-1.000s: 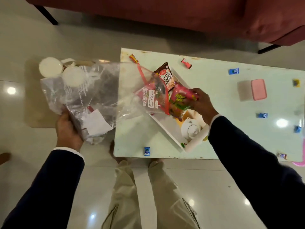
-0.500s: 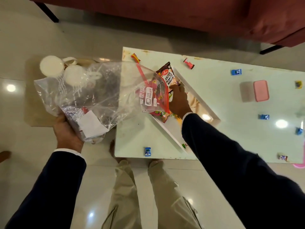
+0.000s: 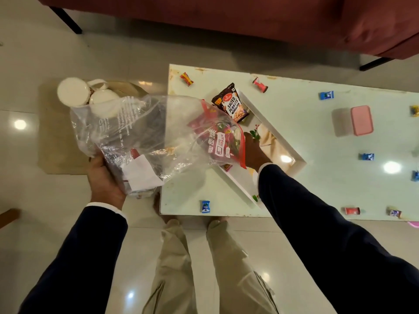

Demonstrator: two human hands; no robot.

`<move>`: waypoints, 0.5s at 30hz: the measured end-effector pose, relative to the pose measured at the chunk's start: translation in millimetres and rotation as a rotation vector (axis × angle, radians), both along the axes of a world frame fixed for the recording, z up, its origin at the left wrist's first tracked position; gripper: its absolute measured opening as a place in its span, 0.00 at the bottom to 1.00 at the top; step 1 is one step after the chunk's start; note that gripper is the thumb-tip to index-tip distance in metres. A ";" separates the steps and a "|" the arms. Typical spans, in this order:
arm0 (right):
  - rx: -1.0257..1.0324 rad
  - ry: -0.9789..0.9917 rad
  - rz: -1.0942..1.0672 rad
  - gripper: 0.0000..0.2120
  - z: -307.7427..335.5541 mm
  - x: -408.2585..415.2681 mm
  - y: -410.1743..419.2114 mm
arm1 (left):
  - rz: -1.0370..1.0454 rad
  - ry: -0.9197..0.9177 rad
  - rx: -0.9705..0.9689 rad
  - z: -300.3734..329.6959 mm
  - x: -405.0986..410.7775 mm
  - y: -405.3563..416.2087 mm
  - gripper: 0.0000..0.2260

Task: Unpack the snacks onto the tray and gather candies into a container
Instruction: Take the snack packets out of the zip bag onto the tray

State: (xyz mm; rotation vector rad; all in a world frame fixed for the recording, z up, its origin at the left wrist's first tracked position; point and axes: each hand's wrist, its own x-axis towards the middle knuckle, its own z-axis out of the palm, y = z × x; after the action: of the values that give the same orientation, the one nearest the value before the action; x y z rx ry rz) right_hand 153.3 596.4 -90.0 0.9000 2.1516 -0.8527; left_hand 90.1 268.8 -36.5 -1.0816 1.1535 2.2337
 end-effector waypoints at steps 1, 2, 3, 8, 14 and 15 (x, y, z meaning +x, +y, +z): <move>-0.052 -0.005 -0.046 0.35 6.7 -2.9 5.7 | 0.004 0.003 0.015 -5.6 1.8 -2.2 0.27; -0.139 -0.012 -0.134 0.30 16.0 -6.7 10.6 | -0.005 -0.005 -0.008 -2.4 2.3 -0.4 0.27; -0.234 0.019 -0.213 0.21 32.0 -8.1 15.4 | -0.004 -0.027 -0.008 -2.6 3.1 -0.2 0.27; -0.577 0.396 -0.367 0.07 113.3 4.0 22.9 | -0.159 0.043 -0.043 4.2 9.3 11.8 0.18; -1.154 0.346 -0.234 0.20 140.9 13.9 9.3 | -0.236 0.106 -0.189 -1.5 14.0 33.8 0.16; -1.112 0.214 -0.173 0.22 137.6 9.1 1.9 | -0.265 0.107 -0.209 -0.4 15.2 39.7 0.17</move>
State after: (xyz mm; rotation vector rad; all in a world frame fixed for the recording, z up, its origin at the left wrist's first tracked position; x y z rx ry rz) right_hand 162.5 598.3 47.6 0.3959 1.3591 -1.9905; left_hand 105.4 308.5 -36.9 -0.8341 1.5081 2.0198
